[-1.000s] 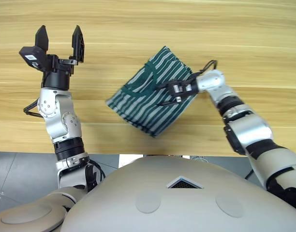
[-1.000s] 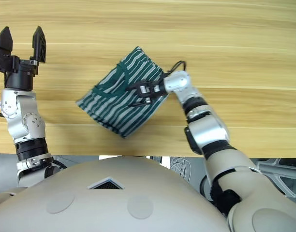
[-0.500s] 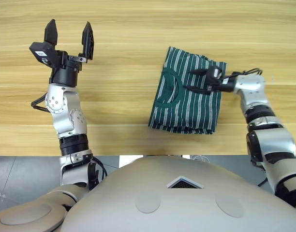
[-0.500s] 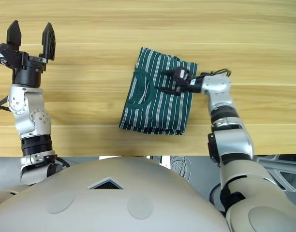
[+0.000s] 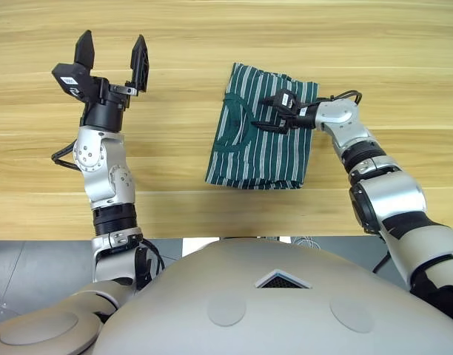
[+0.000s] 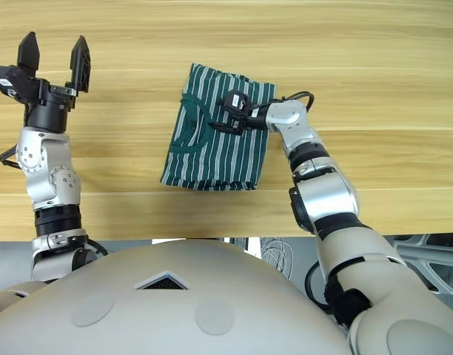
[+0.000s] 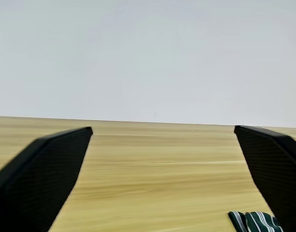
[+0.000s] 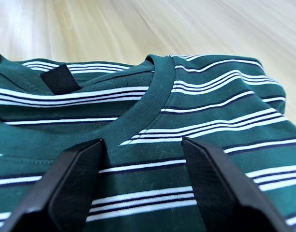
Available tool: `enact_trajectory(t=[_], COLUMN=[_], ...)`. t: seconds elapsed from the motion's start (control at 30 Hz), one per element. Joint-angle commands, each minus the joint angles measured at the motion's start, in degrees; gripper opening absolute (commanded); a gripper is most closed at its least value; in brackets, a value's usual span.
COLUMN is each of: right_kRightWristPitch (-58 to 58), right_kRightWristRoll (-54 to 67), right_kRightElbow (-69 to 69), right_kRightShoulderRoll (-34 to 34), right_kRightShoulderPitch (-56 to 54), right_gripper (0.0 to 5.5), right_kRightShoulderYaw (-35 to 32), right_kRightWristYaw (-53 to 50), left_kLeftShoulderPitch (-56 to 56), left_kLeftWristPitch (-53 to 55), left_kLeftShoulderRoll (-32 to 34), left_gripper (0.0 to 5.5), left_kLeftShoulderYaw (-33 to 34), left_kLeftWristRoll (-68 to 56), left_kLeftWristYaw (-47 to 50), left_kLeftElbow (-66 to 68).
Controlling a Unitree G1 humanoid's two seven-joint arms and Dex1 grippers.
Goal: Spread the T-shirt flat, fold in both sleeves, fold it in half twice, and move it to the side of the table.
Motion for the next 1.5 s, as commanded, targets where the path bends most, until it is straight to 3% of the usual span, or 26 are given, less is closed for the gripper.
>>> enact_trajectory(t=[0.03,0.27,0.4,0.53,0.63,0.73,0.87,1.3,1.5], right_kRightWristPitch=[1.29,-2.57,-10.09,-14.19,-18.27,-22.06,-23.64,-24.91,-20.76], right_kRightWristRoll=[-4.87,-1.95,9.80,17.89,12.56,8.95,7.37,2.52,5.24], right_kRightElbow=[3.49,2.14,-10.38,-29.01,-27.58,-25.60,-25.47,-29.23,-32.71], right_kRightShoulderRoll=[3.09,4.60,-0.85,-15.98,-23.83,-25.72,-24.81,-18.59,-19.18], right_kRightShoulderPitch=[2.60,1.16,4.36,20.55,28.87,31.89,31.67,28.17,28.25], right_gripper=[3.04,3.04,3.04,3.34,3.88,4.22,4.22,4.22,3.21], right_kRightShoulderYaw=[2.81,0.42,-6.47,-10.66,-10.62,-9.24,-4.81,2.34,4.67], right_kRightWristYaw=[-0.73,-0.28,13.40,25.12,23.68,22.11,23.88,12.92,14.60], left_kLeftShoulderPitch=[-0.85,-1.27,-0.52,5.15,11.04,12.66,12.17,6.37,0.33], left_kLeftWristPitch=[-1.15,-1.82,-4.22,-15.60,-21.64,-22.60,-22.21,-22.01,-26.98], left_kLeftShoulderRoll=[0.42,0.37,3.09,16.30,27.02,31.91,33.11,30.48,27.24], left_gripper=[5.37,5.37,5.37,5.40,5.40,5.40,5.40,5.40,5.40], left_kLeftShoulderYaw=[-0.29,-0.79,-2.56,-7.22,-7.45,-8.40,-15.05,-27.64,-32.68], left_kLeftWristRoll=[0.77,0.90,4.40,15.39,18.07,19.73,21.95,28.57,38.14], left_kLeftWristYaw=[-0.90,-1.48,-3.85,-15.99,-24.34,-26.93,-30.84,-31.96,-23.86], left_kLeftElbow=[1.37,2.25,2.35,6.85,10.71,10.54,8.89,10.95,19.66])
